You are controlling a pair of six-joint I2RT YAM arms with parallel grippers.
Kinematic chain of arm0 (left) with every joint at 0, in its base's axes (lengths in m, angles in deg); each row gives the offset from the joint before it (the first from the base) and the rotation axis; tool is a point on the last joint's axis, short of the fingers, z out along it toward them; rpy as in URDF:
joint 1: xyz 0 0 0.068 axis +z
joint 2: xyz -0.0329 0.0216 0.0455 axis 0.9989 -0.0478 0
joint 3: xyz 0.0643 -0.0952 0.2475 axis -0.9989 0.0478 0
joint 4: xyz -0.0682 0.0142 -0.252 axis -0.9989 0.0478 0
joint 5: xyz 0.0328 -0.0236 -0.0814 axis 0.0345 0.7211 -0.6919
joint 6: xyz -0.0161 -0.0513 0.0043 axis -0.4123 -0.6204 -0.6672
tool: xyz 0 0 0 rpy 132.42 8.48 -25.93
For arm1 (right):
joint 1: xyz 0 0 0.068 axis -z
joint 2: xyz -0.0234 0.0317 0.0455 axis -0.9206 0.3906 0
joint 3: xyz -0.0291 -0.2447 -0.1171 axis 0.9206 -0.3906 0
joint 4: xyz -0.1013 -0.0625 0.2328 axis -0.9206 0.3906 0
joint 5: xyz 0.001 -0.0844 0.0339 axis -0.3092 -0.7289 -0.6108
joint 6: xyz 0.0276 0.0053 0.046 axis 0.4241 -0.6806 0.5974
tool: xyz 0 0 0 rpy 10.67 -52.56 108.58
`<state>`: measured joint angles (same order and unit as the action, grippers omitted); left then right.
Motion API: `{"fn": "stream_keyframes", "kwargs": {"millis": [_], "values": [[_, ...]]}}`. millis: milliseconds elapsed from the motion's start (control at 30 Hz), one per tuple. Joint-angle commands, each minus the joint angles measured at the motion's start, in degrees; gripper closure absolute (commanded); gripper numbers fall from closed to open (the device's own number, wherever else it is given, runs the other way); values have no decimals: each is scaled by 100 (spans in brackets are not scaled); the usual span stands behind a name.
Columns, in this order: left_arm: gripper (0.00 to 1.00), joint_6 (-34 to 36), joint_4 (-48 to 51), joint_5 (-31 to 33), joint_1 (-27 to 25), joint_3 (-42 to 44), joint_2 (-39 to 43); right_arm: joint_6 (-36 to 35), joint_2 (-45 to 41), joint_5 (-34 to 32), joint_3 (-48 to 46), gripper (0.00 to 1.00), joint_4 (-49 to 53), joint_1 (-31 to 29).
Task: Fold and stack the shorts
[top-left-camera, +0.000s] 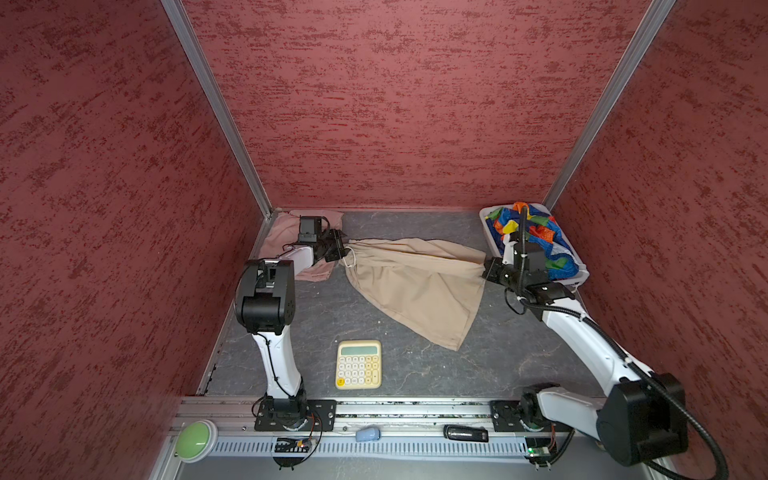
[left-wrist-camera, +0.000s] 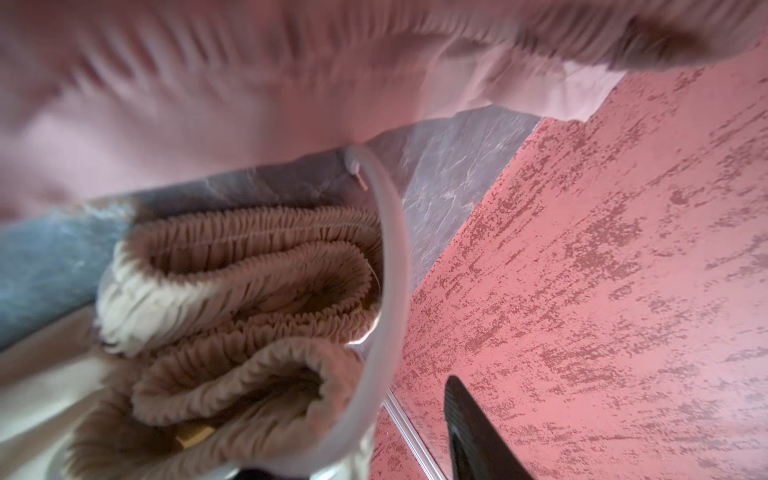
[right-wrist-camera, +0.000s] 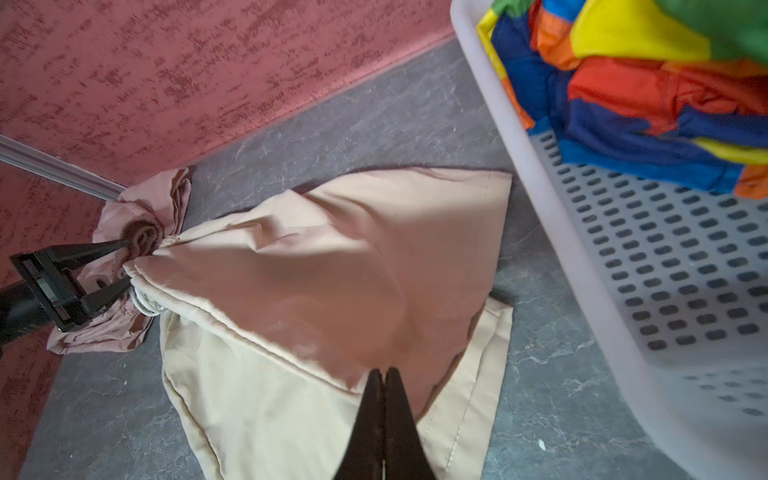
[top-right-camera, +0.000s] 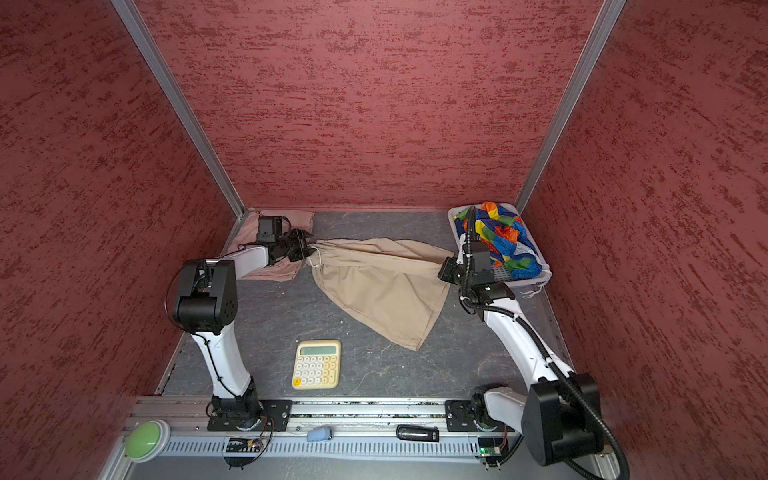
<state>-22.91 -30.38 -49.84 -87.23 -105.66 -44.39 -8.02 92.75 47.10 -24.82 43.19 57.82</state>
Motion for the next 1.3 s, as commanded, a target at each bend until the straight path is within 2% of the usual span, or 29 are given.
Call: {"fn": "stream_keyframes", "kwargs": {"millis": [0,233,300,333,467,500,633,800,967,1033,1133,1267], "values": [[54,120,-151,-183,42,-57,-46,-94,-181,-234,-133,100,-225,63],[55,170,-553,-436,-100,180,-80,16,-277,-134,-149,100,-318,135],[59,253,-637,-479,-101,296,-28,25,-315,-93,-162,100,-322,204],[63,303,-732,-518,-92,358,-11,40,-351,-74,-171,100,-332,245],[95,366,-1247,-740,-67,540,6,22,-486,-82,-128,100,-322,382],[100,386,-1290,-772,-57,535,4,13,-512,-77,-107,100,-321,408],[100,411,-1377,-845,-21,251,34,-21,-453,-17,128,100,-320,553],[100,752,-1059,-921,14,-1036,-110,-42,-166,112,667,100,-334,628],[100,1074,-1040,-1265,-11,-2448,-761,-127,140,305,1512,100,-98,631],[100,1364,-976,-1432,-30,-2865,-1060,-58,130,615,1691,100,32,633],[100,1492,-1214,-1635,24,-2726,-1337,205,-171,1105,1177,100,62,525],[100,1625,-1707,-1705,257,-1853,-1378,484,-609,1168,30,100,39,66]]}}
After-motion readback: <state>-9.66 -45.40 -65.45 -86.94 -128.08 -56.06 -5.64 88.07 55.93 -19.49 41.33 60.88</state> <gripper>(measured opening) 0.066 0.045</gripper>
